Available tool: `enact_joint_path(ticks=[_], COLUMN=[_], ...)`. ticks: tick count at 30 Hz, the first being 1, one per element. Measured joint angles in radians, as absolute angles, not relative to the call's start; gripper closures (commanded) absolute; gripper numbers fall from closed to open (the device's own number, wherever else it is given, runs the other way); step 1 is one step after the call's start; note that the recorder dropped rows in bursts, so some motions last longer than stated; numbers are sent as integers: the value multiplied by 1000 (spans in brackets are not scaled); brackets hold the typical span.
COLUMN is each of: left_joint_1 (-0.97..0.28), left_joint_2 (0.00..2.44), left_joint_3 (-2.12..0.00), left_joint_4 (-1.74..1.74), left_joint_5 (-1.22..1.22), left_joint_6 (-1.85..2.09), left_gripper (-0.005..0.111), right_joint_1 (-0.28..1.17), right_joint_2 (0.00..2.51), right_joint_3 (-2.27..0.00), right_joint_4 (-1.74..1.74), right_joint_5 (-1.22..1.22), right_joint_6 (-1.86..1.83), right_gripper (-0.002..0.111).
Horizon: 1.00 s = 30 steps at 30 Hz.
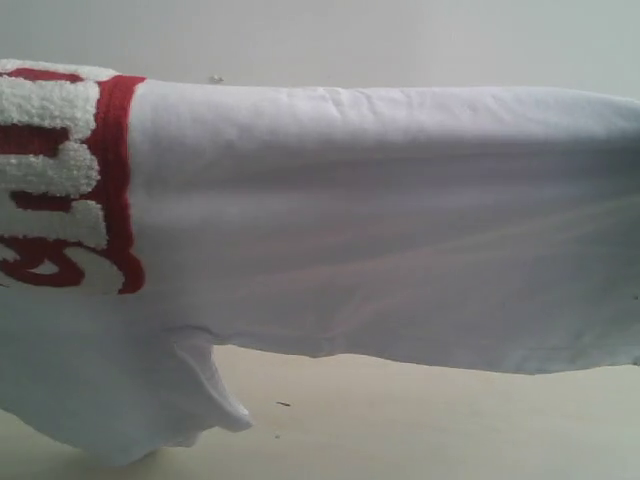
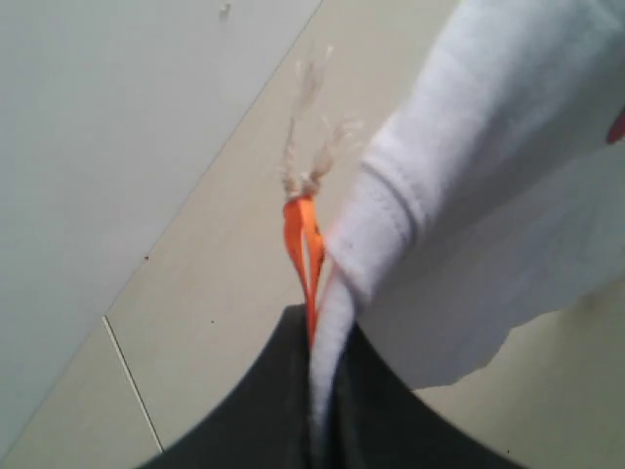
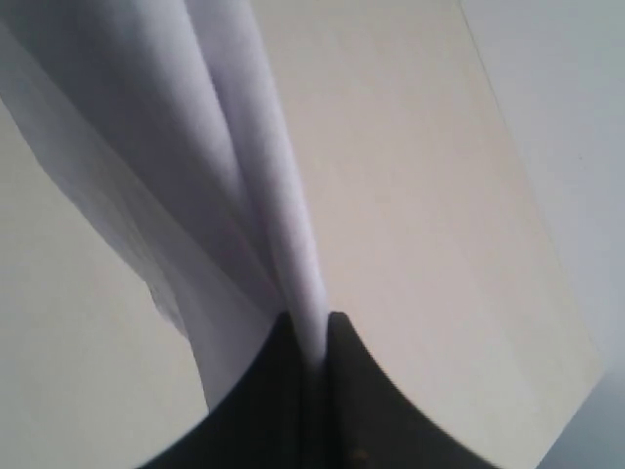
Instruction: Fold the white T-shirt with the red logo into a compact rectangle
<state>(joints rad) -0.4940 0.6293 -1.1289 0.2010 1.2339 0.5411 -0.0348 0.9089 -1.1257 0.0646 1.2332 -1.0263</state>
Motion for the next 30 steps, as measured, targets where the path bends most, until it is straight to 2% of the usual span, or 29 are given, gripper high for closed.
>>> enact_joint_path(ticks=[7,14,30], left_joint_1=[-494,-494,-472], left_joint_2=[593,647,1075], left_joint_3=[-1119,-1008,-920], left_joint_4=[187,174,251], left_joint_5=[1234,1234,1201], left_joint_6=[528,550,700], left_gripper=[107,107,107], right_joint_1=[-35,-35,-35], right_joint_2=[905,955,1244], right_joint_3=[-1126,-1126,-1126], right_joint_4=[109,109,16], right_joint_5=[1233,1233,1228], right_joint_6=[-1034,-1063,-1150], right_gripper=[108,108,108])
